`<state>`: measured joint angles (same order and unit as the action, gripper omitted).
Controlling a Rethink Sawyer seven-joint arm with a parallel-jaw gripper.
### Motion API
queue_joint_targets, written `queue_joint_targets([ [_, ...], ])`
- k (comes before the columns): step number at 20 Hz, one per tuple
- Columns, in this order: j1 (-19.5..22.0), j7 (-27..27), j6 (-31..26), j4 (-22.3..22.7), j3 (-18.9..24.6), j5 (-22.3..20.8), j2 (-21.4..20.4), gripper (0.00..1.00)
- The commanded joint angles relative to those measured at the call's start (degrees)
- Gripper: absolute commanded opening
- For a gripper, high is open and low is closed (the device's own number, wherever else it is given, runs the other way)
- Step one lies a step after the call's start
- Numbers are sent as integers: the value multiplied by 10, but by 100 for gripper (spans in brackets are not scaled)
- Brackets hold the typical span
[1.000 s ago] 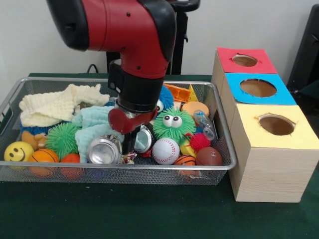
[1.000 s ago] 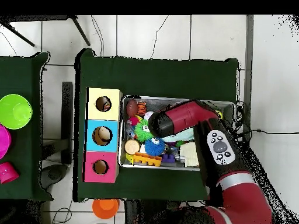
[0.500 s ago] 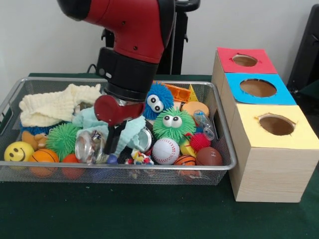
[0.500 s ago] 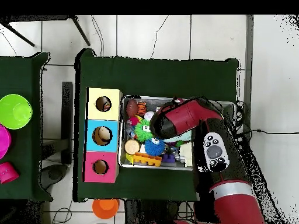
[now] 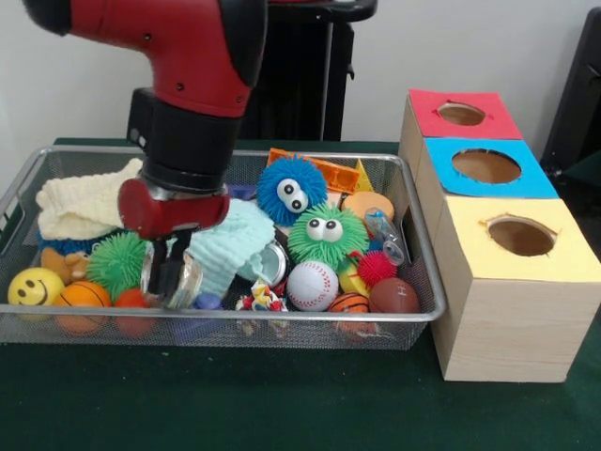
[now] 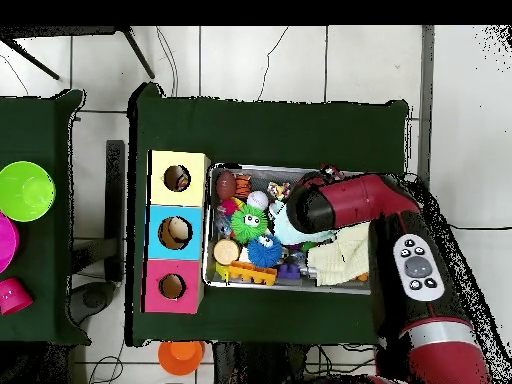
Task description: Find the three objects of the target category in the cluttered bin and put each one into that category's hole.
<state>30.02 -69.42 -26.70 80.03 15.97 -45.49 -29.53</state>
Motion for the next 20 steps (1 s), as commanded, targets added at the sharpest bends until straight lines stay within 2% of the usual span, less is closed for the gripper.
queue_joint_targets([
  [1, 43, 58, -54, 70, 65, 33, 64, 0],
  [7, 48, 57, -55, 83, 70, 37, 47, 0],
  [15, 21, 71, -103, 51, 58, 37, 36, 0],
  [20, 42, 92, -129, 82, 81, 71, -11, 0],
])
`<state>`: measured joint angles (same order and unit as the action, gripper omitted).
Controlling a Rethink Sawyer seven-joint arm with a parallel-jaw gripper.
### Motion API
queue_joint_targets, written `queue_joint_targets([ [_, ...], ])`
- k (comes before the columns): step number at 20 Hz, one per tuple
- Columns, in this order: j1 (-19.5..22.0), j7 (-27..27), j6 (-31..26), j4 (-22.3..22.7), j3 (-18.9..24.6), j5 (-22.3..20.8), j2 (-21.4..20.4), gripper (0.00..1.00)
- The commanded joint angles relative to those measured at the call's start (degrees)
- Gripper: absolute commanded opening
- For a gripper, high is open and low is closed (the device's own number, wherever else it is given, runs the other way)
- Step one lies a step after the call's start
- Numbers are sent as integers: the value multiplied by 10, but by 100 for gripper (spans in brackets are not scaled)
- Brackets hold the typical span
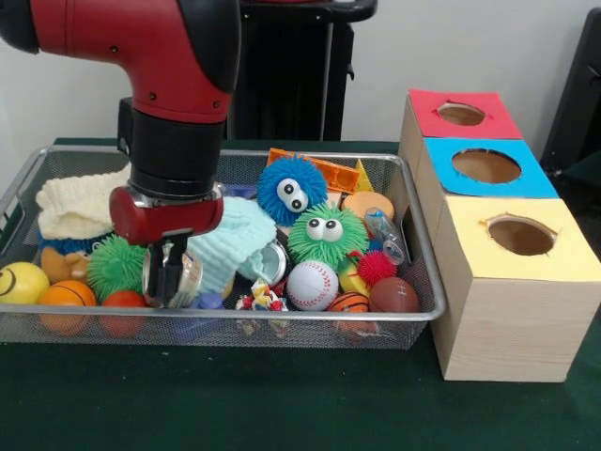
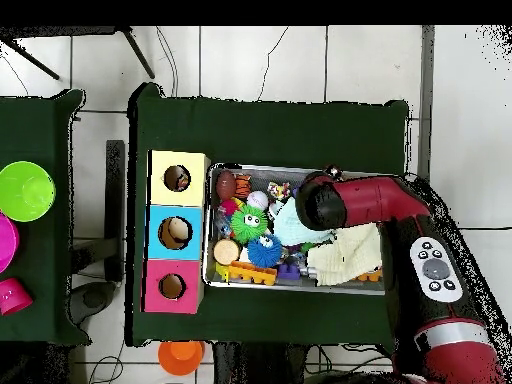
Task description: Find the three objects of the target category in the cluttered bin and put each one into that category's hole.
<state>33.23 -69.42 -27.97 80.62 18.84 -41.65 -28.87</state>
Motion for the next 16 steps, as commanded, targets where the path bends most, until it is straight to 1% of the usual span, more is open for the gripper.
queue_joint_targets([
  [1, 8, 94, -124, 78, 52, 35, -24, 0],
  [4, 3, 96, -134, 85, 48, 36, -47, 0],
  [6, -7, 90, -135, 82, 35, 23, -57, 0],
  [9, -19, 79, -136, 74, 25, 8, -62, 0],
  [10, -23, 74, -140, 66, 25, 8, -58, 0],
  [12, -20, 67, -142, 67, 35, 19, -52, 0],
  [16, -9, 56, -128, 67, 60, 41, -21, 0],
])
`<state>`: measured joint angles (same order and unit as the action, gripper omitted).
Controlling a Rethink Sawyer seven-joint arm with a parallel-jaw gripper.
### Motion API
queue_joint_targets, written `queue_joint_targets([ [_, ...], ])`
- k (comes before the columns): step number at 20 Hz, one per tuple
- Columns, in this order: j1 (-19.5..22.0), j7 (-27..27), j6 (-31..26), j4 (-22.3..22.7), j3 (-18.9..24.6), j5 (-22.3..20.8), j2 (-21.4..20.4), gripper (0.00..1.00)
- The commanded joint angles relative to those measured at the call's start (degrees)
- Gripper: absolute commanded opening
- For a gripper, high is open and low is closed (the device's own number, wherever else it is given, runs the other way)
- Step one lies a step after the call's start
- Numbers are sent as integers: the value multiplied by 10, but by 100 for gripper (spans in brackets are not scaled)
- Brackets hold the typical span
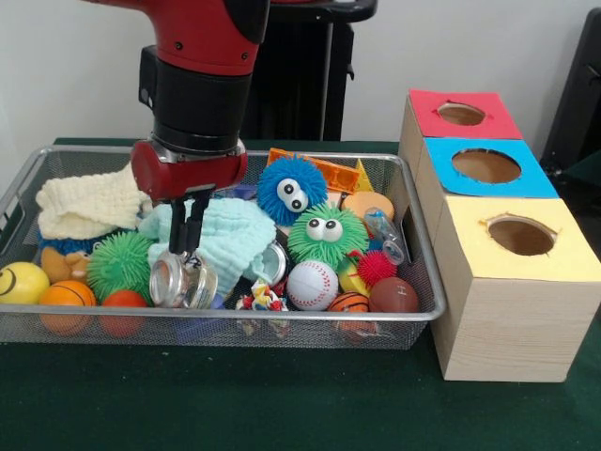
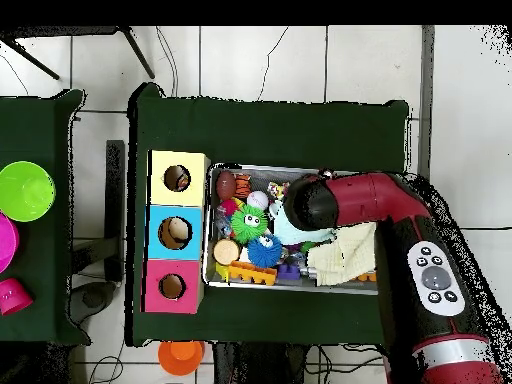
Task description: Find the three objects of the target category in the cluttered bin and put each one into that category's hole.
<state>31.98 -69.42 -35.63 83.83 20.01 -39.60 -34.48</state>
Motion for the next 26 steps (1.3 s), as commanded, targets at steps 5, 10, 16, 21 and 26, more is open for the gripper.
queue_joint_targets([
  [5, 13, 64, -47, 45, 66, 33, 43, 0],
  [10, 27, 69, -37, 57, 81, 44, 46, 100],
  [16, 37, 69, -36, 59, 96, 47, 50, 100],
  [21, 41, 56, -16, 59, 110, 49, 47, 100],
  [26, 56, 42, 15, 67, 127, 48, 50, 100],
])
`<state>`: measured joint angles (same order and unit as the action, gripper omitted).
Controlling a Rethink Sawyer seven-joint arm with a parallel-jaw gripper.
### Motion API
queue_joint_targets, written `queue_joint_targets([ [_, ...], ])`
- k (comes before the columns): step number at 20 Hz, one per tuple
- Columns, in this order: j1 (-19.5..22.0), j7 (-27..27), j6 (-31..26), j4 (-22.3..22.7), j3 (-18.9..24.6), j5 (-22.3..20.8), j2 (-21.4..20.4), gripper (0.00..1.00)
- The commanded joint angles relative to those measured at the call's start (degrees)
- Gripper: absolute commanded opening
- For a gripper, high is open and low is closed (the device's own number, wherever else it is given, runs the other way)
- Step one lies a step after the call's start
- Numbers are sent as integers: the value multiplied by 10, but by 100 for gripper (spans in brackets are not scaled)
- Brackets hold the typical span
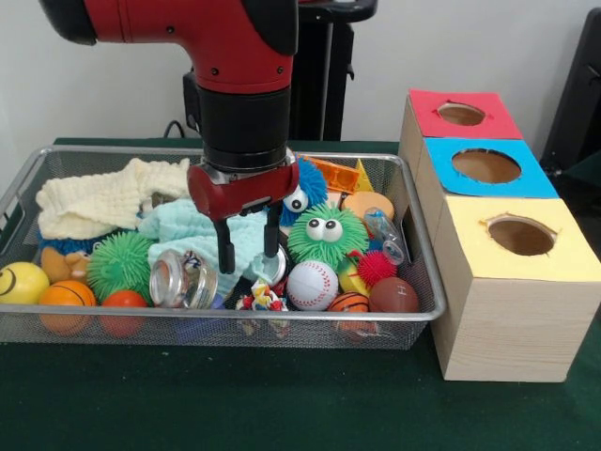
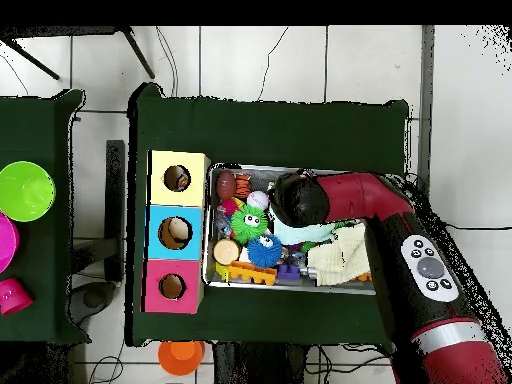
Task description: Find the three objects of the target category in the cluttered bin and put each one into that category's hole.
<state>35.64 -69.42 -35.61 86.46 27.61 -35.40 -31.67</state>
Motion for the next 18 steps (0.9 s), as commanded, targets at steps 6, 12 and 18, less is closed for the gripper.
queue_joint_targets([
  [6, 31, 20, 62, 59, 62, -9, 26, 100],
  [12, 15, 4, 76, 61, 37, -34, 11, 100],
  [18, 3, 2, 81, 53, 18, -49, 7, 100],
])
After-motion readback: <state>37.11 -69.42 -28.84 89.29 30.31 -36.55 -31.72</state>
